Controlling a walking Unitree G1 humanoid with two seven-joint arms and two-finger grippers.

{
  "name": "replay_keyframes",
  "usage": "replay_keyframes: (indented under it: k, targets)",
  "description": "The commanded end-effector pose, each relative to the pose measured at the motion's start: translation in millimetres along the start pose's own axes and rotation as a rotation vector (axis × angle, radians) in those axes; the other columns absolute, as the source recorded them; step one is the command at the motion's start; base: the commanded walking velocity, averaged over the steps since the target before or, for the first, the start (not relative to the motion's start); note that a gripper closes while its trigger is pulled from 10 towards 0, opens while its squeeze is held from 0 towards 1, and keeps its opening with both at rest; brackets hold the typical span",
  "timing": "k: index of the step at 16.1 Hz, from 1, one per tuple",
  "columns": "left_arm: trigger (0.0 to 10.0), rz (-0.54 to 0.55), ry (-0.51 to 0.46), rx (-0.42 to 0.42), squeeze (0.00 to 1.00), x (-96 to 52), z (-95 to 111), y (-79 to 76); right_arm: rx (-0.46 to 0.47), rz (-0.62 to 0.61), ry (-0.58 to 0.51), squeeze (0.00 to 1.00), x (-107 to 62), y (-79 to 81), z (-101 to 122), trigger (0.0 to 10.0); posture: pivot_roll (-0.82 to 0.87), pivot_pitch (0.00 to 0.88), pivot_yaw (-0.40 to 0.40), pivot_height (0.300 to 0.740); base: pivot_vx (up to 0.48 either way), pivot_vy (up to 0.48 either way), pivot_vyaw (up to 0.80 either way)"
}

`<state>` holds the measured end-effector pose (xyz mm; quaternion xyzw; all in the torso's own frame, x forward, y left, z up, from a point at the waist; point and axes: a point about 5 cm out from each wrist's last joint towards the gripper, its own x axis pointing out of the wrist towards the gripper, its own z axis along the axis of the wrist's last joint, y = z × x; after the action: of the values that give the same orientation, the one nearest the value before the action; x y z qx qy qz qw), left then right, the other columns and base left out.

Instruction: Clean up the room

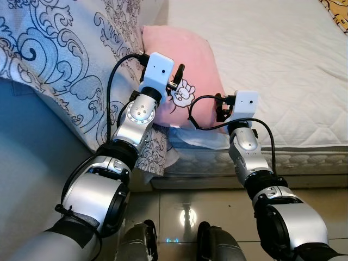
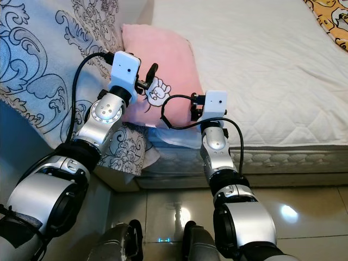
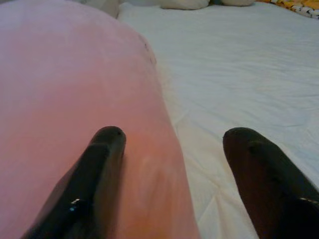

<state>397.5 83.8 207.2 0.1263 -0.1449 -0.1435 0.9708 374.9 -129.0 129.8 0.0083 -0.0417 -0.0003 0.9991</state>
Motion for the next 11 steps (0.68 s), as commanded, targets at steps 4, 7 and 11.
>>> replay_keyframes:
  k: [4, 7, 11]
  targets:
    - [10.0, 0.057, -0.057, -0.059, 1.00, -1.0, 13, 15.3, -0.013, -0.009, -0.139, 1.00, -8.4, 0.3, 14, 10.0, -0.05, 0.143, 0.031, 0.740, 0.000, 0.000, 0.00]
    - [10.0, 0.119, -0.087, -0.164, 1.00, -24.2, 17, 12.9, -0.068, -0.055, -0.261, 1.00, -27.7, -17.4, 31, 10.0, -0.07, 0.053, 0.039, 0.740, 0.000, 0.000, 0.00]
    - [10.0, 0.209, 0.120, -0.283, 0.00, -88.0, -18, -5.0, -0.106, -0.077, -0.246, 1.00, -74.0, -33.0, 28, 10.0, -0.09, 0.000, 0.051, 0.740, 0.000, 0.000, 0.00]
